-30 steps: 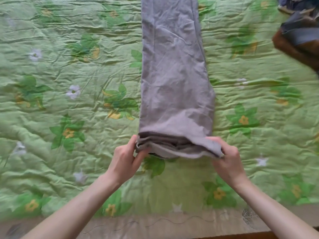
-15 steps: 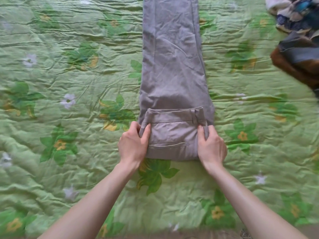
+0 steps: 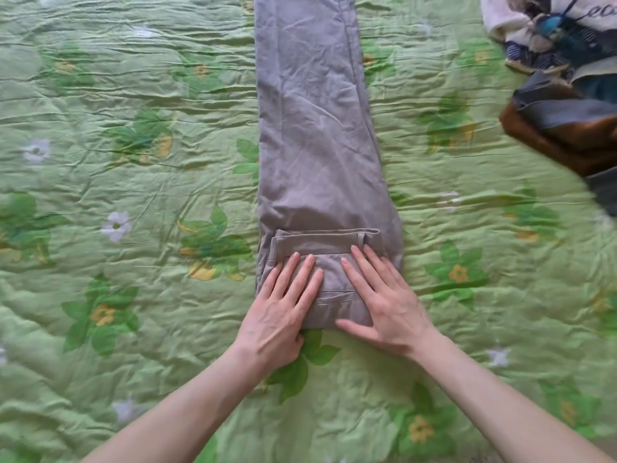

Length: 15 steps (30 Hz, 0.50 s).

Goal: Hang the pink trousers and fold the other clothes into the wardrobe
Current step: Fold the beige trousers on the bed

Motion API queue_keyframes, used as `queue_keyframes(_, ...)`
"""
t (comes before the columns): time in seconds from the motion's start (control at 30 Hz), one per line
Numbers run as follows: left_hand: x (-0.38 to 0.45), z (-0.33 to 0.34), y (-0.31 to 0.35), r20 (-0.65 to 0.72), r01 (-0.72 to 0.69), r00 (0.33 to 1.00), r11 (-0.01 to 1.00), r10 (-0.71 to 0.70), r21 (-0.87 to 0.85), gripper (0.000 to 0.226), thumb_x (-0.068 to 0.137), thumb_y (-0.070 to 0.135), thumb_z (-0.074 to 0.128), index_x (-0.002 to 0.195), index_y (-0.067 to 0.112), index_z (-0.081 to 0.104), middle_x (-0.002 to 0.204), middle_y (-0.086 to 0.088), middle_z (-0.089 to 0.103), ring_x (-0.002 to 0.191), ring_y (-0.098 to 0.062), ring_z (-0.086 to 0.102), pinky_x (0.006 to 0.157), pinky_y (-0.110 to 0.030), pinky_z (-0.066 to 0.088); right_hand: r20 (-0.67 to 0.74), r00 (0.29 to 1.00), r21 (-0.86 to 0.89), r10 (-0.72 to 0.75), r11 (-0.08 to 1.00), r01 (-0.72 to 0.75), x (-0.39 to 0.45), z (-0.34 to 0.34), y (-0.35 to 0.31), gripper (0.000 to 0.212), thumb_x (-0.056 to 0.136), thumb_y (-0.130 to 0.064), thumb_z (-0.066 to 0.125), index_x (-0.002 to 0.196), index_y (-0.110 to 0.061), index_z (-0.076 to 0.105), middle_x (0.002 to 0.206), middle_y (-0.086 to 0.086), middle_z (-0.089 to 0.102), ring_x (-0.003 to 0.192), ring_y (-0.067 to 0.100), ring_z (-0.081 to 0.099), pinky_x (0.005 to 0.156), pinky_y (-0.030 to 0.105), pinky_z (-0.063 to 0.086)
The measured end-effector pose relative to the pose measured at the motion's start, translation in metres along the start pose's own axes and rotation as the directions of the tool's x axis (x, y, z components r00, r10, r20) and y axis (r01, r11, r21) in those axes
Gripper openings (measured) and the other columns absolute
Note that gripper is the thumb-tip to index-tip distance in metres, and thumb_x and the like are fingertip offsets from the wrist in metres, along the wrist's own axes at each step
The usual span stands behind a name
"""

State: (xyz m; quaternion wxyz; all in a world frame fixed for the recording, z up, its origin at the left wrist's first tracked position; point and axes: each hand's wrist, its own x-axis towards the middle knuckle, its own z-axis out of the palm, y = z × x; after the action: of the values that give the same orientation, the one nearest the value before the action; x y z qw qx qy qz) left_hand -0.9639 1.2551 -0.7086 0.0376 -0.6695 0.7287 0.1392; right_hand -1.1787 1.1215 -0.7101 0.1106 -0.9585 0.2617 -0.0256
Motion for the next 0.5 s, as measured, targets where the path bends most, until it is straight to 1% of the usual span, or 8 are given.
queue_keyframes(0.07,0.006,0.002,0.006,-0.021,0.04,0.999,0.999,-0.041,-0.026,0.109,0.064,0.025,0.058,0.165,0.009,0.021,0.174,-0.016,0.011,0.16,-0.04,0.009,0.127,-0.056,0.022,0.088,0.996,0.002,0.0,1.0,0.0,0.001,0.002,0.007,0.112,0.082,-0.081,0.058,0.164,-0.012,0.024,0.172,0.011,0.015,0.16,0.026,0.01,0.125,0.051,0.026)
queue_keyframes(0.13,0.011,0.002,0.008,-0.034,0.081,0.996,0.995,-0.082,-0.055,0.102,0.067,0.019,0.057,0.163,0.01,0.027,0.172,-0.014,0.02,0.159,-0.04,0.017,0.125,-0.057,0.027,0.186,0.982,-0.017,-0.021,1.0,0.025,0.008,0.0,0.014,0.125,0.073,-0.084,0.06,0.165,-0.013,0.016,0.173,0.011,0.008,0.161,0.026,0.003,0.127,0.049,0.023)
queue_keyframes(0.2,0.013,-0.001,0.004,-0.05,0.056,0.997,0.996,-0.06,-0.069,0.098,0.066,0.018,0.059,0.16,0.01,0.034,0.169,-0.014,0.029,0.156,-0.039,0.026,0.124,-0.055,0.03,0.253,0.966,-0.025,-0.054,0.998,0.063,0.012,-0.003,0.019,0.131,0.069,-0.083,0.061,0.166,-0.012,0.009,0.174,0.012,0.002,0.161,0.028,0.0,0.128,0.047,0.02)
queue_keyframes(0.27,0.011,-0.01,-0.002,-0.063,0.019,0.998,0.996,-0.024,-0.084,0.092,0.067,0.023,0.054,0.157,0.009,0.041,0.166,-0.014,0.037,0.153,-0.038,0.034,0.124,-0.052,0.032,0.243,0.967,0.01,-0.081,0.997,0.081,0.01,-0.006,0.022,0.127,0.07,-0.076,0.064,0.166,-0.011,0.011,0.173,0.013,0.006,0.161,0.029,0.003,0.127,0.048,0.022)
queue_keyframes(0.33,0.01,-0.017,-0.007,-0.07,0.009,0.997,0.995,-0.016,-0.1,0.09,0.066,0.028,0.052,0.154,0.009,0.045,0.164,-0.014,0.04,0.152,-0.037,0.037,0.124,-0.049,0.031,0.176,0.978,0.067,-0.117,0.992,0.106,0.003,-0.01,0.026,0.118,0.069,-0.062,0.071,0.164,-0.012,0.022,0.172,0.01,0.017,0.16,0.028,0.01,0.126,0.049,0.026)
queue_keyframes(0.43,0.003,-0.022,-0.019,-0.063,0.053,0.996,0.992,-0.06,-0.111,0.094,0.06,0.026,0.068,0.149,0.007,0.047,0.156,-0.021,0.042,0.142,-0.041,0.043,0.122,-0.047,0.033,0.108,0.983,0.111,-0.147,0.985,0.136,-0.011,-0.013,0.032,0.106,0.068,-0.048,0.073,0.16,-0.015,0.034,0.17,0.004,0.026,0.159,0.024,0.017,0.124,0.051,0.028)
queue_keyframes(0.47,-0.001,-0.02,-0.025,-0.055,0.044,0.997,0.996,-0.049,-0.083,0.094,0.06,0.024,0.07,0.15,0.006,0.047,0.153,-0.022,0.043,0.14,-0.042,0.045,0.121,-0.048,0.035,0.108,0.983,0.103,-0.151,0.985,0.14,-0.013,-0.014,0.034,0.105,0.066,-0.046,0.072,0.159,-0.015,0.036,0.17,0.003,0.026,0.159,0.023,0.018,0.125,0.051,0.026)
queue_keyframes(0.5,-0.006,-0.019,-0.03,-0.046,0.018,0.999,0.999,-0.02,-0.043,0.09,0.066,0.021,0.067,0.152,0.004,0.045,0.152,-0.023,0.045,0.14,-0.042,0.046,0.121,-0.049,0.036,0.11,0.981,0.095,-0.158,0.984,0.147,-0.013,-0.015,0.035,0.104,0.065,-0.046,0.071,0.158,-0.015,0.038,0.17,0.003,0.027,0.159,0.022,0.019,0.126,0.051,0.025)
